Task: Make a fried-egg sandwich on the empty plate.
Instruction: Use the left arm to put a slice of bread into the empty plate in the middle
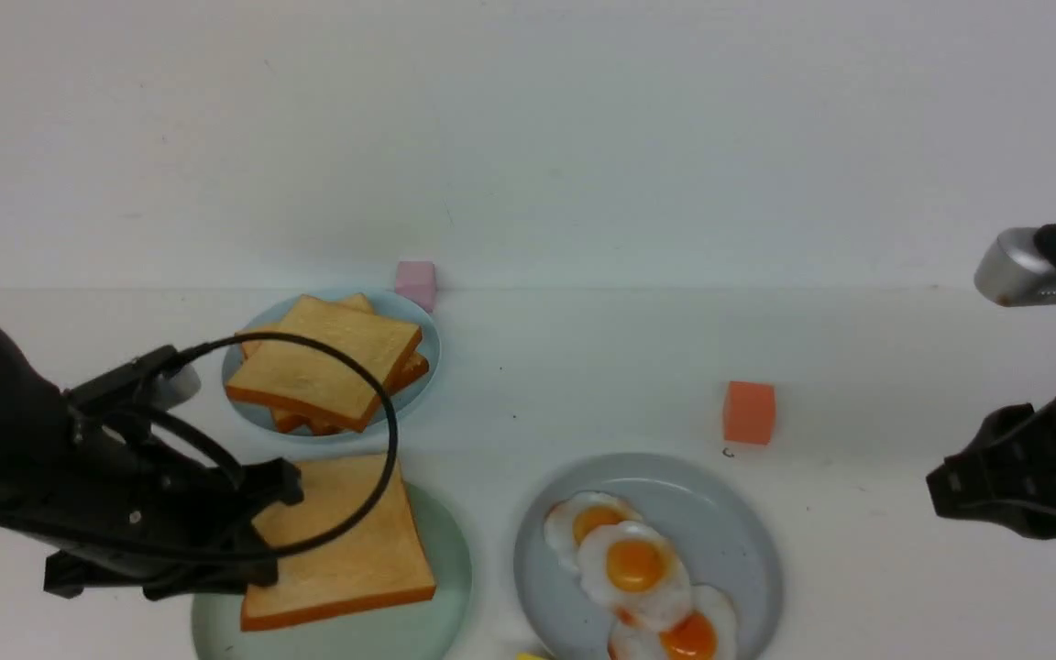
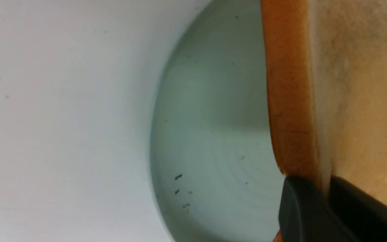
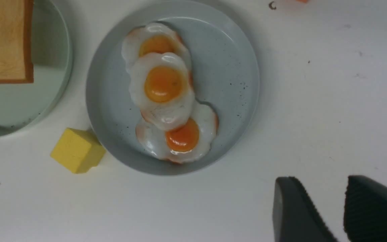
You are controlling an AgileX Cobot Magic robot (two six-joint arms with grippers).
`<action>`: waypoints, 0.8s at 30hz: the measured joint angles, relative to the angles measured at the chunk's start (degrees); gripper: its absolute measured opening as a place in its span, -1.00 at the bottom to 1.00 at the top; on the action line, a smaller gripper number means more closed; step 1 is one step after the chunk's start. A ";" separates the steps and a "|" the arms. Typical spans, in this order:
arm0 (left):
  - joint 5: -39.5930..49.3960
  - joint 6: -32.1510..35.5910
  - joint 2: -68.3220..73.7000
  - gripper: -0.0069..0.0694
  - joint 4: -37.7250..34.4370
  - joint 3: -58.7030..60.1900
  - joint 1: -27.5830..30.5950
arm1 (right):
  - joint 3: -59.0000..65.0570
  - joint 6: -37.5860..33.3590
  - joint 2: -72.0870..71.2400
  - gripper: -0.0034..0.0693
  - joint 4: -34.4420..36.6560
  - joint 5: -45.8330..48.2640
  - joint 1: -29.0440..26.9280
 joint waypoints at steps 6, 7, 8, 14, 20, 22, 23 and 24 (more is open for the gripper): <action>-1.44 1.36 3.01 -0.68 -0.94 0.07 0.00 | 0.00 0.00 0.00 -0.21 0.01 0.07 0.00; -1.33 1.47 3.46 -0.68 -1.00 0.07 0.00 | 0.00 0.00 0.00 -0.21 0.01 0.07 0.00; -1.18 1.53 3.78 -0.68 -1.02 0.07 0.00 | 0.00 0.00 0.00 -0.21 0.08 -0.04 0.00; 0.17 1.61 4.38 -0.52 -0.44 0.07 0.00 | 0.00 0.00 2.54 -0.19 3.47 -1.60 0.00; 2.90 0.90 3.56 -0.06 2.14 -0.15 0.00 | -0.80 -2.82 8.00 -0.08 8.08 -1.98 0.00; 4.92 0.21 2.44 0.11 3.97 -1.11 0.00 | -1.67 -4.51 10.14 -0.03 9.97 -1.98 0.00; 6.74 -0.61 1.26 0.24 5.93 -2.44 0.00 | -2.39 -6.19 12.00 0.00 11.87 -1.98 0.00; 7.86 -1.07 0.49 0.30 6.85 -3.40 0.00 | -2.81 -7.39 13.34 0.01 13.57 -1.98 0.00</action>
